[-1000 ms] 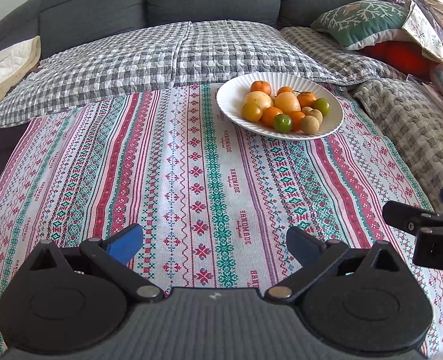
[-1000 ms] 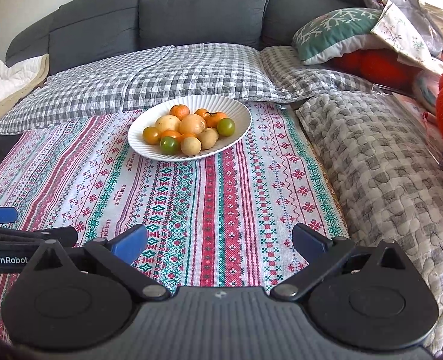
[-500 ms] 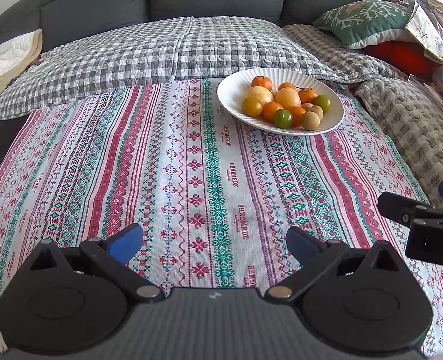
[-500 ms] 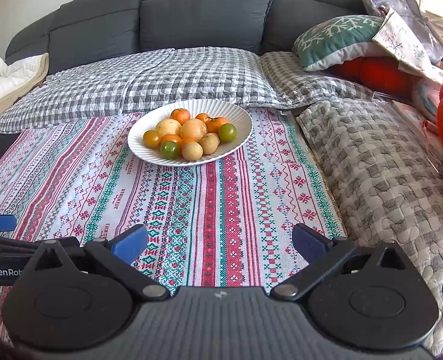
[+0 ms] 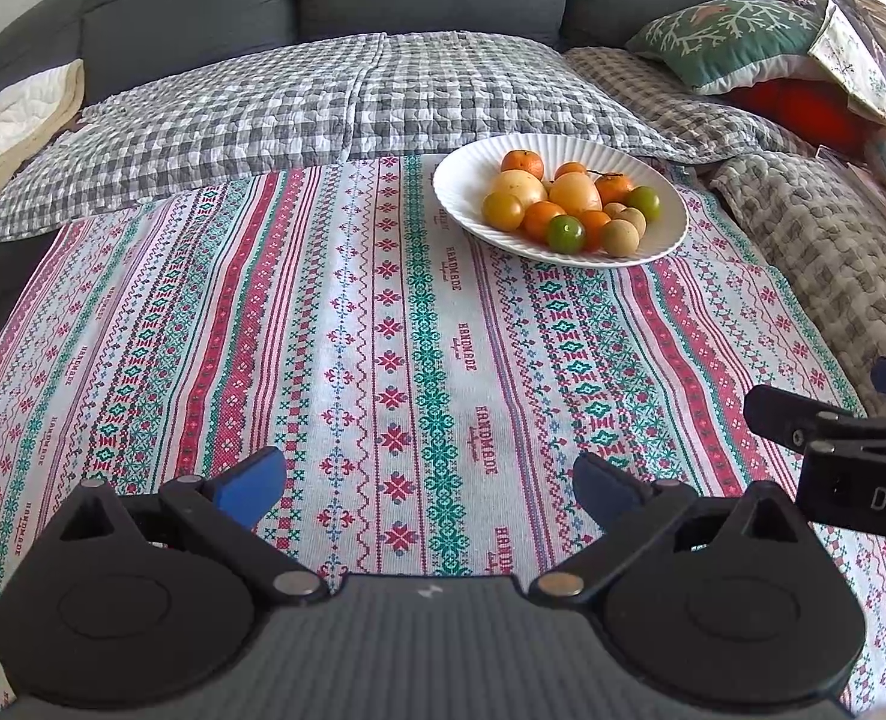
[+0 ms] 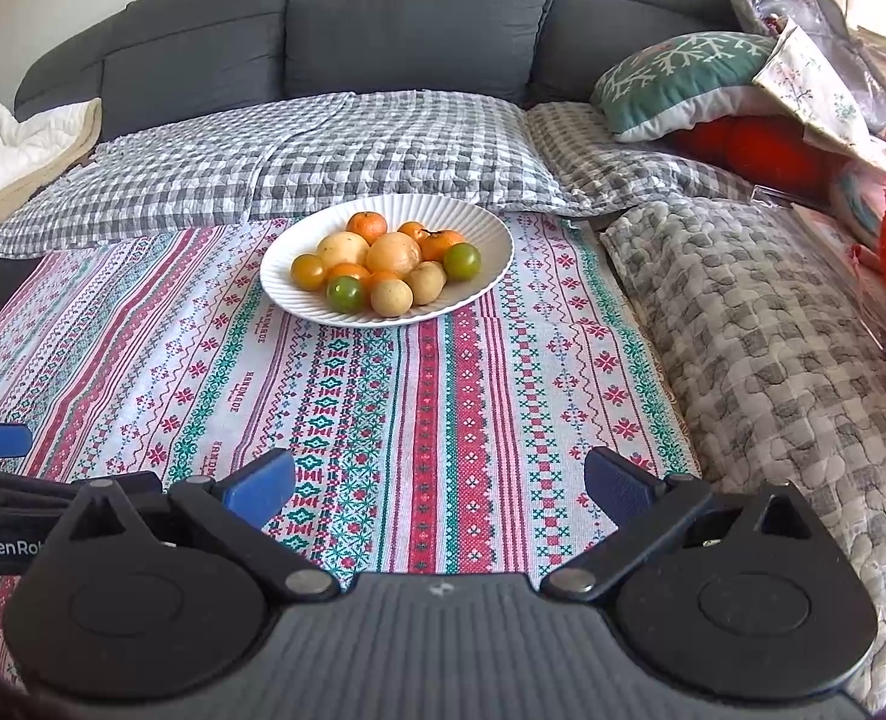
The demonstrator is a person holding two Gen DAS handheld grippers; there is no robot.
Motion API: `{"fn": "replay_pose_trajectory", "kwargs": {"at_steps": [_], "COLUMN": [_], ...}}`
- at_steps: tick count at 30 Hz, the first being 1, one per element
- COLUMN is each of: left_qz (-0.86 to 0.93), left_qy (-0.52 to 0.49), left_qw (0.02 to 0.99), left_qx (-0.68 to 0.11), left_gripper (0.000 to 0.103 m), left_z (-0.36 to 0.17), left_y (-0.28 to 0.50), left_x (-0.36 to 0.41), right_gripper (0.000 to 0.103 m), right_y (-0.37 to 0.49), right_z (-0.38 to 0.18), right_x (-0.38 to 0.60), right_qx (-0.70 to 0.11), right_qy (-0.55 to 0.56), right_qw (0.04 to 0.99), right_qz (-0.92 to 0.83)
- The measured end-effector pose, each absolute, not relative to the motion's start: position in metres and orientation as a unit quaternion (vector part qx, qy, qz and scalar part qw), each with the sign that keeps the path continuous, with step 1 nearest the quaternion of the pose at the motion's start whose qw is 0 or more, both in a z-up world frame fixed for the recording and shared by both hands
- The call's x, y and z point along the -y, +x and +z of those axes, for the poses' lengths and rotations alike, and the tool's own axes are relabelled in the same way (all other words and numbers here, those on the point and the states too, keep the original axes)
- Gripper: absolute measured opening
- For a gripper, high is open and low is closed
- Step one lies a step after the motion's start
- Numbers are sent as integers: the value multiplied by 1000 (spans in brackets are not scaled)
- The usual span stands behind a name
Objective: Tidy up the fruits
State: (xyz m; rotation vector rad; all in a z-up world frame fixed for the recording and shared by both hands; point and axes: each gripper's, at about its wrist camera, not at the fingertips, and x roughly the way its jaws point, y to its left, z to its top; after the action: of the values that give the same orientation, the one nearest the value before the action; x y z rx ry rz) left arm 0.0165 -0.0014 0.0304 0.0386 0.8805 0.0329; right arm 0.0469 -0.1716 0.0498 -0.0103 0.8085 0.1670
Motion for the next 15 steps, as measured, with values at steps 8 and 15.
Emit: {"fn": "replay_pose_trajectory", "kwargs": {"at_steps": [8, 15], "left_qz": [16, 14], "left_qy": [19, 18], "left_qw": [904, 904], "left_qx": [-427, -427], "left_gripper": [95, 95], "left_z": [31, 29], "left_y": [17, 16], "left_x": [1, 1], "right_gripper": [103, 103], "right_y": [46, 46], "right_z": [49, 48], "right_x": [172, 171], "right_qx": [-394, -395], "right_qy": [-3, -5], "right_qw": [915, 915], "right_qz": [81, 83]}}
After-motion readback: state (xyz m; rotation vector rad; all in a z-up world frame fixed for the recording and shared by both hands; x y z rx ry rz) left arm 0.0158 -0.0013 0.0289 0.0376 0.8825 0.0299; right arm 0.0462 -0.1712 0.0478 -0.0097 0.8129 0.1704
